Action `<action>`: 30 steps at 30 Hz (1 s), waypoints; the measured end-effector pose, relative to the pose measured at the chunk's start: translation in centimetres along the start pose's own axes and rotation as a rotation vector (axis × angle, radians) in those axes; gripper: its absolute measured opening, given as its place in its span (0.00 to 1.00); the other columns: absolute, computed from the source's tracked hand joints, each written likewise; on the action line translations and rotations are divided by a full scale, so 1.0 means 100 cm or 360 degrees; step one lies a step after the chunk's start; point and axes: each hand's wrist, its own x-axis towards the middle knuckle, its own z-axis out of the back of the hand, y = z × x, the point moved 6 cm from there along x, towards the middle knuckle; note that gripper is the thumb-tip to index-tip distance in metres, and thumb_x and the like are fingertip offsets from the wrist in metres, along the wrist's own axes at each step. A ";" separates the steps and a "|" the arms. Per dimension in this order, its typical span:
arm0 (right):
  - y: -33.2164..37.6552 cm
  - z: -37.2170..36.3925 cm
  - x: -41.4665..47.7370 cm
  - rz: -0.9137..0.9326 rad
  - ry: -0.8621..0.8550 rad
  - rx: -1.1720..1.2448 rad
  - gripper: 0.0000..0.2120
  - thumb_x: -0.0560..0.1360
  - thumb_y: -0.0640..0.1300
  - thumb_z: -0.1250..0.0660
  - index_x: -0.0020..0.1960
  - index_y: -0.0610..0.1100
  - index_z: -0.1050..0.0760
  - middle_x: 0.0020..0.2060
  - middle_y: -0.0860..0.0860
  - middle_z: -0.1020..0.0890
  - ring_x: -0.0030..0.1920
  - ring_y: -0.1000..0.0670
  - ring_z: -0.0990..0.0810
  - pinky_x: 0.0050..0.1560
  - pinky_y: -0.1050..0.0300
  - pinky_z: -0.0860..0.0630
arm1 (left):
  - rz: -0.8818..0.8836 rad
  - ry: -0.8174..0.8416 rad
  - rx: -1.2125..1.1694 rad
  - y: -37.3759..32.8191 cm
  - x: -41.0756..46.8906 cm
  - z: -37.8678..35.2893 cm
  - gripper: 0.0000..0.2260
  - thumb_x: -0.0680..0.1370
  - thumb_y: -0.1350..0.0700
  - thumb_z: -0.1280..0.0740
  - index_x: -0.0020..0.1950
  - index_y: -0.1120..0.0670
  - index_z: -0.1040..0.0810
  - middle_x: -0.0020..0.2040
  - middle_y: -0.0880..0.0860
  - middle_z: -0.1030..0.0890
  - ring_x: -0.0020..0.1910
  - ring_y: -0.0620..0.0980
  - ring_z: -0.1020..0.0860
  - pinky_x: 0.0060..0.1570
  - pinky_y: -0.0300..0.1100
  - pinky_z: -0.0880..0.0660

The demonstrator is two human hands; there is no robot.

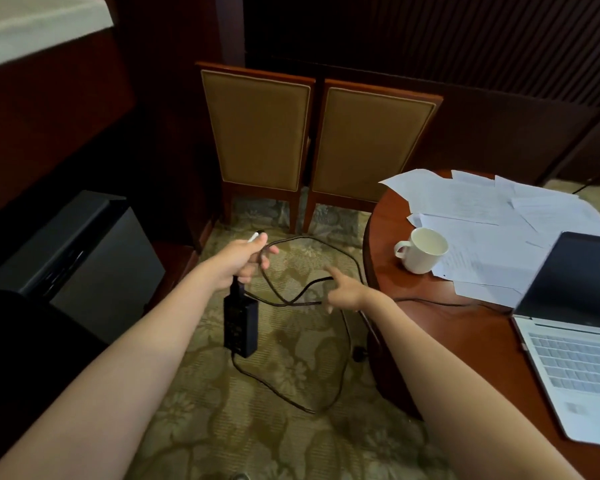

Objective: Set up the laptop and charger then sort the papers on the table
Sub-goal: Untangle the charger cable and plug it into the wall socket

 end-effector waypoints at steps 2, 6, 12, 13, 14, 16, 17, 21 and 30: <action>0.001 -0.016 0.004 0.0072 0.0154 -0.0021 0.43 0.69 0.32 0.35 0.77 0.50 0.53 0.75 0.41 0.47 0.75 0.41 0.45 0.69 0.49 0.37 | 0.0009 0.0048 0.0010 -0.006 -0.005 -0.004 0.19 0.82 0.46 0.50 0.57 0.54 0.23 0.29 0.49 0.21 0.15 0.39 0.44 0.17 0.30 0.45; 0.003 -0.033 0.009 0.0090 0.0077 0.0127 0.43 0.67 0.30 0.38 0.75 0.52 0.51 0.73 0.40 0.50 0.72 0.36 0.44 0.64 0.49 0.32 | 0.0043 -0.0113 0.0040 -0.013 -0.011 0.013 0.20 0.82 0.44 0.52 0.71 0.48 0.33 0.44 0.55 0.20 0.15 0.39 0.45 0.16 0.31 0.44; -0.005 -0.055 0.029 0.0094 -0.0192 0.0324 0.25 0.77 0.34 0.45 0.74 0.40 0.43 0.70 0.38 0.38 0.68 0.39 0.34 0.60 0.54 0.32 | -0.0007 -0.0420 -0.0584 -0.016 -0.032 0.070 0.20 0.82 0.46 0.51 0.70 0.51 0.33 0.43 0.55 0.22 0.14 0.39 0.45 0.14 0.30 0.45; -0.006 -0.060 0.031 0.0097 -0.0212 0.0319 0.22 0.79 0.34 0.46 0.72 0.39 0.40 0.69 0.39 0.34 0.65 0.41 0.30 0.58 0.56 0.31 | -0.0033 -0.0471 -0.0716 -0.018 -0.036 0.079 0.20 0.83 0.46 0.51 0.70 0.52 0.32 0.41 0.55 0.23 0.13 0.39 0.45 0.14 0.30 0.45; -0.010 -0.065 0.033 0.0085 -0.0242 0.0332 0.20 0.79 0.35 0.47 0.71 0.38 0.38 0.67 0.39 0.31 0.62 0.42 0.28 0.55 0.57 0.31 | -0.0058 -0.0523 -0.0850 -0.019 -0.039 0.087 0.20 0.83 0.47 0.50 0.70 0.53 0.32 0.40 0.54 0.25 0.13 0.39 0.44 0.14 0.30 0.46; -0.023 -0.071 0.036 0.0025 -0.0331 0.0433 0.17 0.80 0.36 0.45 0.68 0.37 0.36 0.64 0.39 0.27 0.59 0.42 0.26 0.54 0.56 0.30 | -0.0108 -0.0646 -0.1113 -0.019 -0.043 0.101 0.18 0.83 0.49 0.49 0.69 0.54 0.31 0.37 0.52 0.28 0.13 0.40 0.42 0.14 0.31 0.45; -0.032 -0.074 0.036 -0.0036 -0.0366 0.0520 0.16 0.80 0.37 0.44 0.67 0.37 0.36 0.63 0.40 0.27 0.61 0.42 0.26 0.57 0.55 0.31 | -0.0136 -0.0712 -0.1236 -0.018 -0.045 0.108 0.18 0.83 0.49 0.48 0.69 0.54 0.31 0.36 0.51 0.29 0.14 0.40 0.40 0.15 0.32 0.45; -0.062 -0.086 0.038 -0.0285 -0.0405 0.1148 0.18 0.76 0.32 0.38 0.63 0.34 0.38 0.49 0.40 0.23 0.42 0.46 0.23 0.41 0.60 0.24 | -0.0230 -0.0927 -0.1594 -0.016 -0.050 0.120 0.15 0.83 0.51 0.50 0.61 0.56 0.29 0.32 0.49 0.34 0.12 0.40 0.40 0.14 0.32 0.45; -0.071 -0.075 0.020 -0.0352 -0.0612 0.1083 0.17 0.77 0.34 0.38 0.65 0.35 0.29 0.57 0.40 0.21 0.57 0.41 0.22 0.60 0.48 0.26 | -0.0236 -0.1358 -0.1864 0.000 -0.047 0.095 0.17 0.83 0.55 0.52 0.39 0.55 0.30 0.34 0.51 0.32 0.21 0.44 0.37 0.23 0.35 0.35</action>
